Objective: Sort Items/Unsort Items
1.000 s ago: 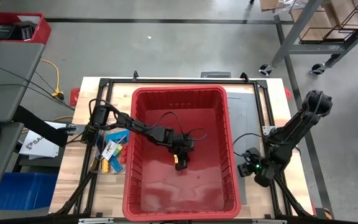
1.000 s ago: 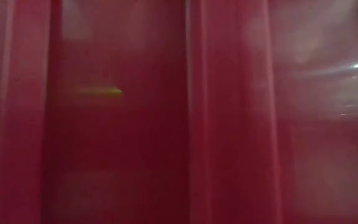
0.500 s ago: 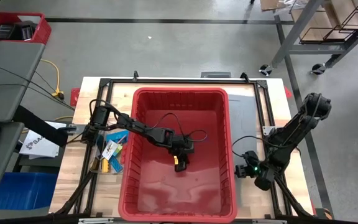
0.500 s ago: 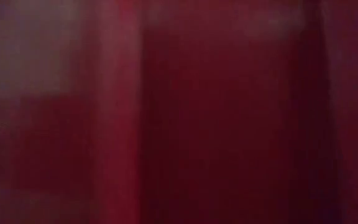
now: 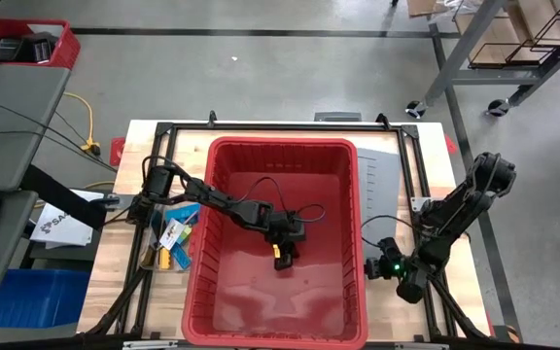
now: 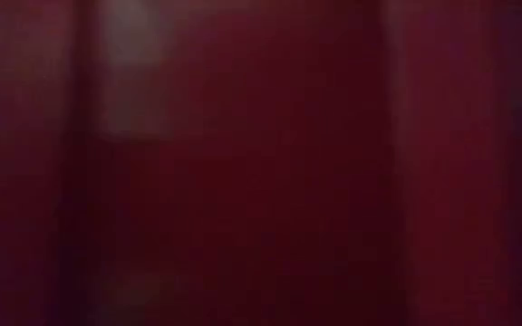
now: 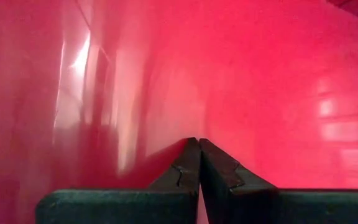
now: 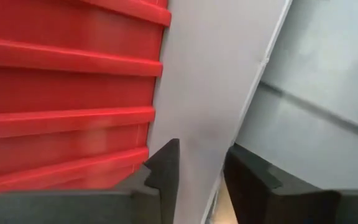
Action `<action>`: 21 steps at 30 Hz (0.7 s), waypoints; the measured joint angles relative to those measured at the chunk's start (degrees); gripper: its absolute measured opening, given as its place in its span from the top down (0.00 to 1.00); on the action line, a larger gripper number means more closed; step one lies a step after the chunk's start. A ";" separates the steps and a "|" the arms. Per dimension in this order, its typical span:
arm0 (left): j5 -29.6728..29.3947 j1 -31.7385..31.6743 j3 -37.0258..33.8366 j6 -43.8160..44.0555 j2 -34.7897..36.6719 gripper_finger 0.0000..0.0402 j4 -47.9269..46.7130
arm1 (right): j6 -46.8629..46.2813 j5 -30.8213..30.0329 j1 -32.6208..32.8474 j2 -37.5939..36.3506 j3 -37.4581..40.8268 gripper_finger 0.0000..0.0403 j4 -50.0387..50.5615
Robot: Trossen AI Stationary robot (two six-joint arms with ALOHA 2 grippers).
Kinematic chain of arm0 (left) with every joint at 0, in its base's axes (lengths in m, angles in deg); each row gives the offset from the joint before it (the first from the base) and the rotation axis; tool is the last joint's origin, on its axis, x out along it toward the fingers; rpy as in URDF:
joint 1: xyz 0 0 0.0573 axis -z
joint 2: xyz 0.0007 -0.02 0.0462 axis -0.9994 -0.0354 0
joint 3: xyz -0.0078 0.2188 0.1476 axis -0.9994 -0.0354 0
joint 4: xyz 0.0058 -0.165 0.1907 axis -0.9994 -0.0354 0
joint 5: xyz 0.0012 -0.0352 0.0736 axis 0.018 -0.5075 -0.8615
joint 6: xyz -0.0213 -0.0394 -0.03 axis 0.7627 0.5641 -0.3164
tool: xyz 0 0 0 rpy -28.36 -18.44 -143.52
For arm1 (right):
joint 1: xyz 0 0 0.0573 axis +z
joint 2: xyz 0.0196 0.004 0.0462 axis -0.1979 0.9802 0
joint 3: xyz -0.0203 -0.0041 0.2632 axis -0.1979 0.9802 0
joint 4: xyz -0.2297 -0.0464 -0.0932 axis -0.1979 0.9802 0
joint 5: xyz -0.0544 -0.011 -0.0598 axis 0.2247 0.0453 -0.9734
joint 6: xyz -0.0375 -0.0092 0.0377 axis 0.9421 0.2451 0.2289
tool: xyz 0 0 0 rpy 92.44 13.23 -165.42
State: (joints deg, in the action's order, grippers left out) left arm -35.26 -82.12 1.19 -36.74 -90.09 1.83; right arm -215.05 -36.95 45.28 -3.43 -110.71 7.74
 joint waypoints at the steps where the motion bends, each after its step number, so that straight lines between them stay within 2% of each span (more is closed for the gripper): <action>1: 0.18 -0.05 0.01 0.00 0.00 1.00 0.04 | 0.57 0.06 -0.28 1.05 -0.03 0.78 -1.62; 6: 1.03 -0.07 0.13 0.03 0.00 1.00 -0.25 | 1.86 -0.34 -2.25 5.23 -0.46 0.97 -10.20; 14: 4.04 -0.84 0.07 0.05 0.63 1.00 1.05 | 4.86 0.48 -4.56 4.60 -0.40 0.99 -10.77; 17: 4.86 -1.82 -0.24 0.75 3.87 0.98 -0.80 | 5.36 0.62 -4.00 2.55 -0.23 1.00 -9.71; 21: 1.93 -3.56 -0.58 -0.93 10.25 0.95 -7.29 | 6.74 1.83 -2.82 -3.20 -0.50 1.00 -6.47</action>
State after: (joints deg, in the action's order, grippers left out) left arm -33.33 -85.68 0.62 -37.67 -79.84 -5.46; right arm -208.31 -35.11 42.46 -6.63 -111.21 1.27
